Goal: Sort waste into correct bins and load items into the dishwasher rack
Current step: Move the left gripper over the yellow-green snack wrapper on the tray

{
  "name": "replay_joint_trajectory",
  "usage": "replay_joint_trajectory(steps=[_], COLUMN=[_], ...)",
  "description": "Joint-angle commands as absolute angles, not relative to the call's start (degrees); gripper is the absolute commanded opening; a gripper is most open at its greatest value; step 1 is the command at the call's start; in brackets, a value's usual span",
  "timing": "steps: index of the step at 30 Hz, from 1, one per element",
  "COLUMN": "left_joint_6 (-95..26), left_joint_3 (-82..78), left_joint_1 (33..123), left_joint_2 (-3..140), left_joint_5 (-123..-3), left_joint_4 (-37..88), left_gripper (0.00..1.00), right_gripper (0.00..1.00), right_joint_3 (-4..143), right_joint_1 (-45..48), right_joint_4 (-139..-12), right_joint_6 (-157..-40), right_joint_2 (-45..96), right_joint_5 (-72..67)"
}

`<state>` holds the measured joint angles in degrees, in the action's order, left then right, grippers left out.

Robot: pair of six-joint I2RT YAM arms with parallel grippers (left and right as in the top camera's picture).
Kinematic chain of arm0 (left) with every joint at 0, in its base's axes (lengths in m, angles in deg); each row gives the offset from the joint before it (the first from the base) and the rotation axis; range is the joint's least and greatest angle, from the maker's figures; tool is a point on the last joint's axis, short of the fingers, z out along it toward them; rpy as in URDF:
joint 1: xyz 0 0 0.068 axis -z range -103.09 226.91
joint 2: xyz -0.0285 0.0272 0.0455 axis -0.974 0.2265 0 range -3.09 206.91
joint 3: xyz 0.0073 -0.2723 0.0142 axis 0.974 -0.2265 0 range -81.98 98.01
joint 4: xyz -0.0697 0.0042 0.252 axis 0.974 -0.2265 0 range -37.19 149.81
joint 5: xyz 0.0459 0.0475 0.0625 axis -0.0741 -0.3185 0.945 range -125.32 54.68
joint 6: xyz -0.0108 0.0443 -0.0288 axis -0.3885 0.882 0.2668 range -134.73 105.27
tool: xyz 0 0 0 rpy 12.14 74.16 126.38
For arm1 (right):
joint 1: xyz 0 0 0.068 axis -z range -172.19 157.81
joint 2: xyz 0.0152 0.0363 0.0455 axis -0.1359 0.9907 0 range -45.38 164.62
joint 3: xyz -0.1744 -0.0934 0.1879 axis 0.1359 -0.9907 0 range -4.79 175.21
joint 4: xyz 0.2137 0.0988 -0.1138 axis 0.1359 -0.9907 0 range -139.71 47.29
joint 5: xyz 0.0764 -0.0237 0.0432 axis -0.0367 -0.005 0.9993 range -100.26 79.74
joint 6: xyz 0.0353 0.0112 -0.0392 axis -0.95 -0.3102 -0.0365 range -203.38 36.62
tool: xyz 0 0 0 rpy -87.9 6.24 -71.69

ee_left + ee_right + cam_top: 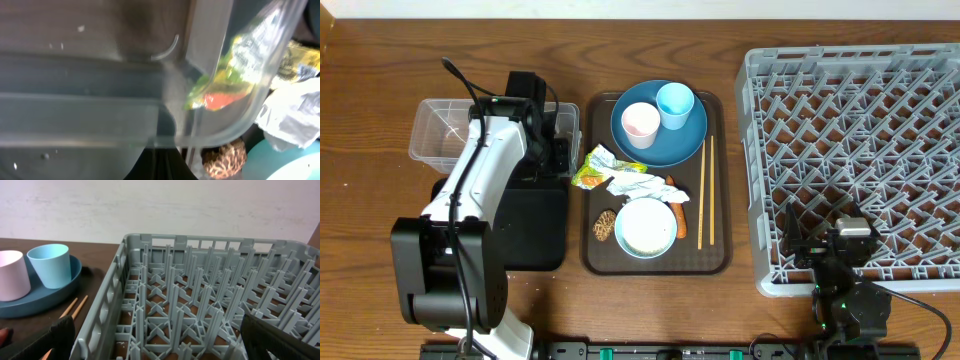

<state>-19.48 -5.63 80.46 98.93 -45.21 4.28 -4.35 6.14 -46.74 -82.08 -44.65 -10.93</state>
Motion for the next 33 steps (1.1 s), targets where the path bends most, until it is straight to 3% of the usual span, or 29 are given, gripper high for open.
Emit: replay_joint_trajectory(steps=[1,13,23,25,26,28,29,32,33], left_joint_6=[-21.1,-23.0,-28.6,-28.6,-28.6,-28.6,-28.6,-28.6,-28.6], left_joint_3=[-5.8,-5.8,-5.8,-5.8,-5.8,-5.8,-5.8,-5.8,-5.8], left_joint_1=[80.5,84.3,93.9,95.0,95.4,95.8,96.0,96.0,96.0], left_joint_2=[98.2,88.4,88.5,88.5,88.5,88.5,88.5,88.5,88.5], left_joint_5=[-45.2,-45.3,-45.3,-45.3,-45.3,-45.3,-45.4,-45.3,-45.3], left_joint_4=[2.0,-2.4,5.1,6.8,7.0,7.3,7.4,8.1,8.3], left_gripper=[0.06,0.07,0.47,0.69,0.75,0.79,0.94,0.98,0.93], right_gripper=[0.99,0.99,0.99,0.99,0.99,0.99,0.99,0.99,0.99], right_joint_3=[-4.5,-4.5,-4.5,-4.5,-4.5,-4.5,-4.5,-4.5,-4.5], right_joint_1=[6.6,6.6,6.6,6.6,6.6,6.6,6.6,6.6,6.6], right_joint_4=[-46.9,-46.9,-46.9,-46.9,-46.9,-46.9,-46.9,-46.9,-46.9], right_joint_6=[-81.6,-81.6,-81.6,-81.6,-81.6,-81.6,-81.6,-81.6,-81.6], right_joint_2=[-44.8,-44.8,-44.8,-44.8,-44.8,-44.8,-44.8,-44.8,-44.8], right_joint_5=[-10.7,-10.7,-10.7,-10.7,-10.7,-10.7,-10.7,-10.7,-10.7])
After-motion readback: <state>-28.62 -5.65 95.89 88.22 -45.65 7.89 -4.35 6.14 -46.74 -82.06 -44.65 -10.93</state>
